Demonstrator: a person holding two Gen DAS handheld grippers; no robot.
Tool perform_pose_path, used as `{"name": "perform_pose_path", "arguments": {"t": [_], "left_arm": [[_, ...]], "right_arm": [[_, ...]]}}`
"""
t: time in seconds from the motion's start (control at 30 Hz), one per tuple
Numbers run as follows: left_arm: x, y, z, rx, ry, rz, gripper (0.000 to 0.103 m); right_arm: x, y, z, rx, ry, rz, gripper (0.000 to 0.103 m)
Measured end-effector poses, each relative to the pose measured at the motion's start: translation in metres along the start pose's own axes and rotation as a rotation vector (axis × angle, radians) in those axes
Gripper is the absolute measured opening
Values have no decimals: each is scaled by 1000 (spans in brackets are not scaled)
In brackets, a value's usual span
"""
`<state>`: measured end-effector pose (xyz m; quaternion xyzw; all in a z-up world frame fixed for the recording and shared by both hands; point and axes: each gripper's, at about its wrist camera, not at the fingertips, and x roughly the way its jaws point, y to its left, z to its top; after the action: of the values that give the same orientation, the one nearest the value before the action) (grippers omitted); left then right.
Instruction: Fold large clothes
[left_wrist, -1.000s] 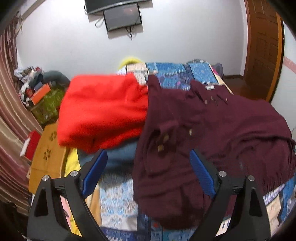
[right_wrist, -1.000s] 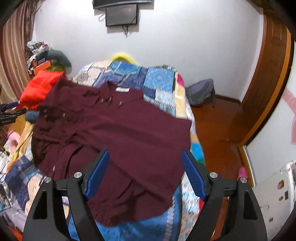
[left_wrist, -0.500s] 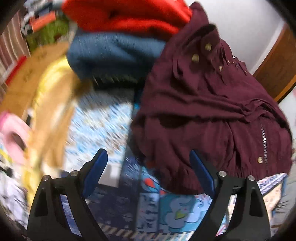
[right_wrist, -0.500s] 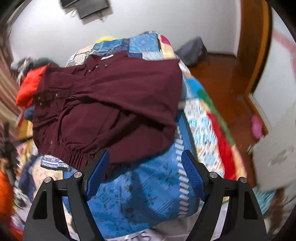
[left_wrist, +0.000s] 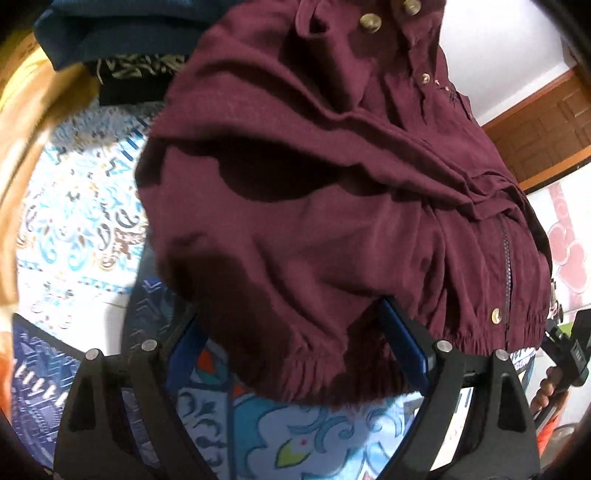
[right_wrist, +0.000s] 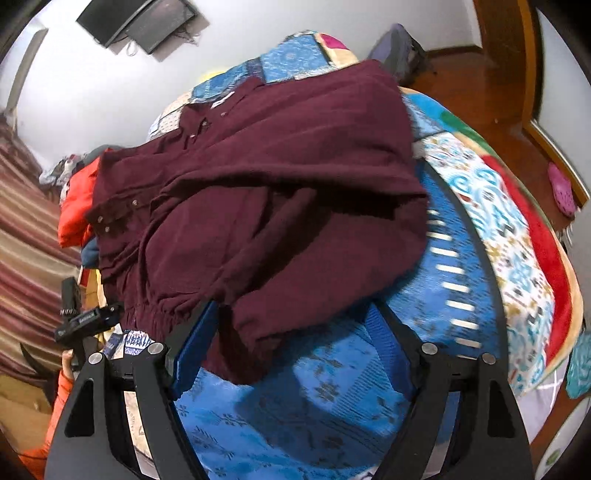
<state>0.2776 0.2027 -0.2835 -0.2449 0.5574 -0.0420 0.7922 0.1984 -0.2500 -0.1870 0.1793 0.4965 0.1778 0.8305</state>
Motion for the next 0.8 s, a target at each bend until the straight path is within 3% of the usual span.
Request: {"name": "perform_pose_path", "arguments": {"t": [0.07, 0.13, 0.23, 0.33, 0.4, 0.47, 0.57, 0.8], "left_arm": [[4, -3, 2, -10, -7, -10, 90], [5, -6, 3, -20, -14, -25, 87], [-2, -16, 1, 23, -51, 15, 68], [-12, -25, 0, 58, -73, 69, 45], [-21, -28, -1, 72, -81, 70, 29], [-34, -35, -3, 89, -99, 52, 19], [-63, -52, -3, 122, -144, -28, 15], [-144, -129, 5, 284, -336, -143, 11]], "right_arm": [[5, 9, -1, -19, 9, 62, 79], [11, 18, -3, -47, 10, 65, 78], [18, 28, -3, -86, -23, 39, 73], [17, 27, 0, -62, -46, 55, 52], [14, 22, 4, -47, -57, 55, 28], [7, 17, 9, -30, -66, 67, 20], [-4, 17, 17, -26, -92, 93, 16], [-47, 38, 42, -128, -230, 103, 14]]}}
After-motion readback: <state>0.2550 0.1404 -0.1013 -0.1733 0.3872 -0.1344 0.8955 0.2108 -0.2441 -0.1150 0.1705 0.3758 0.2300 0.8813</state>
